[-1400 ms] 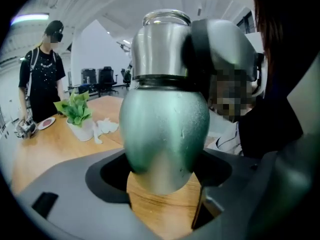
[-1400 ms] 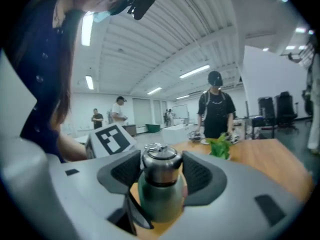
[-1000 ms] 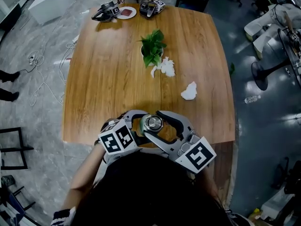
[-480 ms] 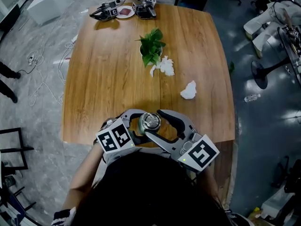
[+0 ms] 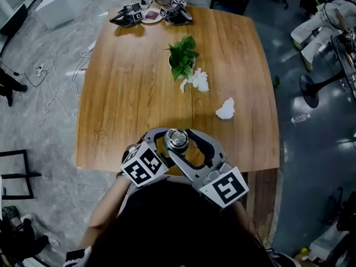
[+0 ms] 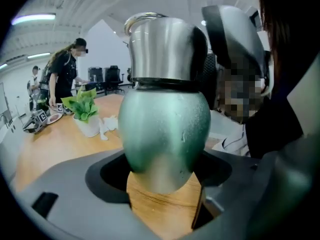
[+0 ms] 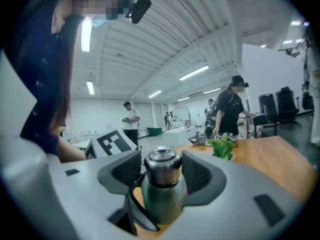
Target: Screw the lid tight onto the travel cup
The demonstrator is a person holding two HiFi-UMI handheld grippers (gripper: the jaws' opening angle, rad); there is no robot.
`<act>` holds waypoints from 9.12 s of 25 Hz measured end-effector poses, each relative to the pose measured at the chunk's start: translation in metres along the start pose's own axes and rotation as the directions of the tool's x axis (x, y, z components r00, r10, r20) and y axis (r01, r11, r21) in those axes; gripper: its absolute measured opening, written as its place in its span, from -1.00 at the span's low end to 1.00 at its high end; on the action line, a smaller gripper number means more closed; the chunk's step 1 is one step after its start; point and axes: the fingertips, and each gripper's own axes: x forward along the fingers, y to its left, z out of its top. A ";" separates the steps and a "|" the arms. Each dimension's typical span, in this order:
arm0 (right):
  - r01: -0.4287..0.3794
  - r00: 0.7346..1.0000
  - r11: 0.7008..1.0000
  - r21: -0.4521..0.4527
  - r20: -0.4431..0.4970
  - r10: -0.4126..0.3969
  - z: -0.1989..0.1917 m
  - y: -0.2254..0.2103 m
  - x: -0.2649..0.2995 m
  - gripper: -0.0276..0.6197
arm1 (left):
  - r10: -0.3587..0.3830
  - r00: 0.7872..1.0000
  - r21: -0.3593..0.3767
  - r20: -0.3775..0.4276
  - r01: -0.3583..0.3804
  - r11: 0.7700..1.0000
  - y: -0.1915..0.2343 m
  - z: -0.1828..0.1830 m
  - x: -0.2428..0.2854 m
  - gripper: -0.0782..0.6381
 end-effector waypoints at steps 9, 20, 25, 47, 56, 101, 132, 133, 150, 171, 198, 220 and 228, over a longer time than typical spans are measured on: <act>-0.125 0.992 0.990 -0.066 -0.007 0.125 0.001 0.009 -0.005 -0.16 | -0.189 0.982 0.105 -0.001 0.188 0.976 -0.024 0.004 -0.005 0.30; -0.134 0.989 0.990 -0.045 -0.063 0.132 0.000 0.009 -0.006 -0.16 | -0.192 0.979 0.095 0.066 0.185 0.978 -0.021 0.005 -0.006 0.30; -0.143 0.986 0.978 -0.151 -0.105 0.128 -0.010 0.010 -0.002 -0.15 | -0.161 0.987 0.127 0.007 0.159 0.979 -0.016 -0.001 -0.002 0.30; -0.009 0.998 0.995 -0.098 -0.069 0.002 -0.010 -0.009 0.001 -0.15 | -0.033 0.999 0.097 -0.008 0.033 0.995 -0.001 0.004 0.002 0.30; 0.001 1.000 1.000 0.020 -0.020 -0.001 -0.001 -0.012 0.002 -0.15 | -0.001 0.999 0.053 0.041 -0.001 0.999 0.000 0.011 0.003 0.30; 0.078 0.992 0.992 -0.101 -0.090 -0.088 -0.015 -0.008 0.011 -0.03 | -0.027 0.996 -0.019 0.082 0.028 0.999 -0.003 0.015 0.004 0.30; 0.046 0.997 0.993 -0.105 -0.058 -0.052 -0.004 -0.003 0.010 -0.08 | -0.082 0.996 0.034 0.042 0.080 0.996 -0.005 0.007 0.005 0.30; -0.003 0.998 0.997 -0.080 -0.062 -0.002 -0.003 0.001 0.009 -0.07 | -0.117 0.992 0.045 0.045 0.115 0.992 -0.008 0.006 0.003 0.30; -0.103 0.992 0.994 -0.029 -0.072 0.100 -0.002 0.008 0.005 -0.07 | -0.252 0.965 0.078 0.068 0.247 0.966 -0.024 0.005 -0.002 0.30; -0.229 0.966 0.969 -0.090 -0.139 0.216 -0.017 0.013 0.001 -0.07 | -0.374 0.927 0.101 0.002 0.372 0.923 -0.043 -0.004 -0.006 0.30; -0.164 0.981 0.986 -0.032 -0.106 0.160 -0.010 0.007 0.003 -0.07 | -0.316 0.947 0.063 0.056 0.312 0.948 -0.034 0.004 -0.004 0.30; -0.119 0.981 0.971 -0.207 -0.176 0.082 -0.022 0.006 0.008 -0.09 | -0.211 0.977 0.098 -0.019 0.212 0.972 -0.021 -0.003 0.008 0.30; -0.121 0.986 0.987 -0.107 -0.128 0.107 -0.017 0.007 0.005 -0.14 | -0.188 0.982 0.100 -0.008 0.188 0.977 -0.017 0.000 -0.001 0.30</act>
